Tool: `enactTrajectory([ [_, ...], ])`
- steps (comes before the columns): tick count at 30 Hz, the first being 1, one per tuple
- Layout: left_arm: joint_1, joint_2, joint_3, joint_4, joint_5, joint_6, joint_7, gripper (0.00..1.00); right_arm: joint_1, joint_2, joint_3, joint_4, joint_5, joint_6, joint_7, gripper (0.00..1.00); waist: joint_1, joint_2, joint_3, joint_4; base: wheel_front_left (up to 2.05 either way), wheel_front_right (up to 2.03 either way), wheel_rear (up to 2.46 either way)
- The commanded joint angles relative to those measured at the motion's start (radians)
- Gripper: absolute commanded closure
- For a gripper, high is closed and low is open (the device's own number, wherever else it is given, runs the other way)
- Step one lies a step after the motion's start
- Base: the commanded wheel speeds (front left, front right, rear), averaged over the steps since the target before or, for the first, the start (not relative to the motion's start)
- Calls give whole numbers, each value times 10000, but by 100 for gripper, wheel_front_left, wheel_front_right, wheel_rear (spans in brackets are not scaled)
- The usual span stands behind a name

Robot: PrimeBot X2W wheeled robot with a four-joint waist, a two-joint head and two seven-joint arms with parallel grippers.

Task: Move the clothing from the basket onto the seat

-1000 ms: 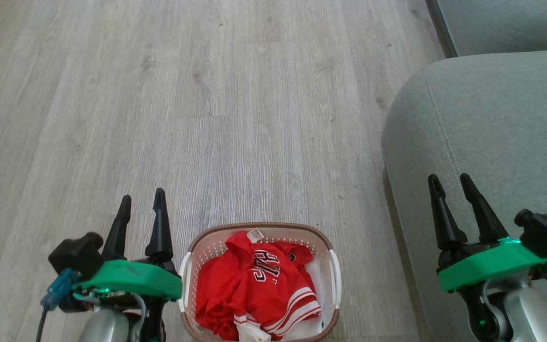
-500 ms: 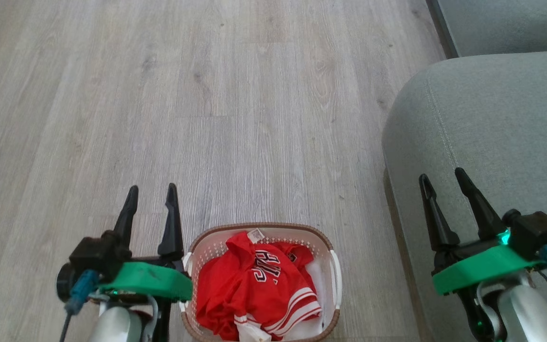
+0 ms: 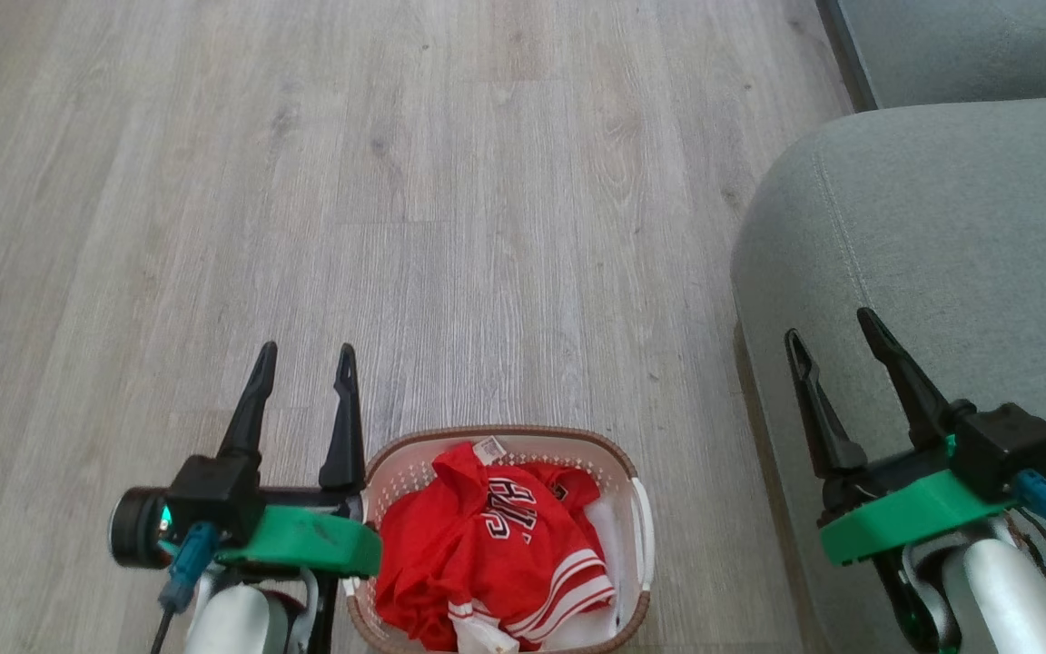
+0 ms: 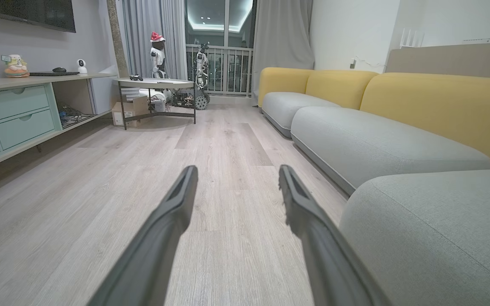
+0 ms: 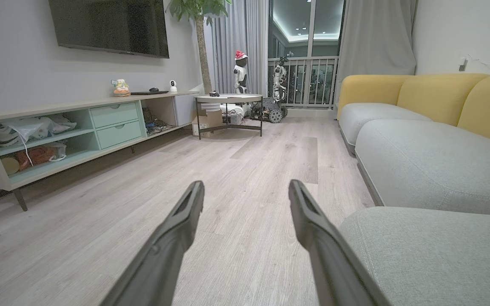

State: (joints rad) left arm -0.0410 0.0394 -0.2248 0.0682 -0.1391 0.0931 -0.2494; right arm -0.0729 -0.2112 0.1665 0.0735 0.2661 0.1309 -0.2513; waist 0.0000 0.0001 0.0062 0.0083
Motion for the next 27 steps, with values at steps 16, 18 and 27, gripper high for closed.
enactTrajectory([
  [16, -552, 108, 289, -317, -14, -5, -124, 0, -474, -198, 175, -359, 56, -2, -105, 0, 0, -1, 72, -98, 0, 0, 0],
  [18, -551, 108, 283, -320, -23, -4, -124, 0, -483, -206, 157, -378, 98, -2, -105, 0, 0, -1, 129, -145, 0, 0, 0],
  [27, -782, 108, 153, -282, -115, 124, -124, 0, -692, -313, 10, -611, 304, -2, -105, 0, 0, -1, 742, -462, 0, 0, 0],
])
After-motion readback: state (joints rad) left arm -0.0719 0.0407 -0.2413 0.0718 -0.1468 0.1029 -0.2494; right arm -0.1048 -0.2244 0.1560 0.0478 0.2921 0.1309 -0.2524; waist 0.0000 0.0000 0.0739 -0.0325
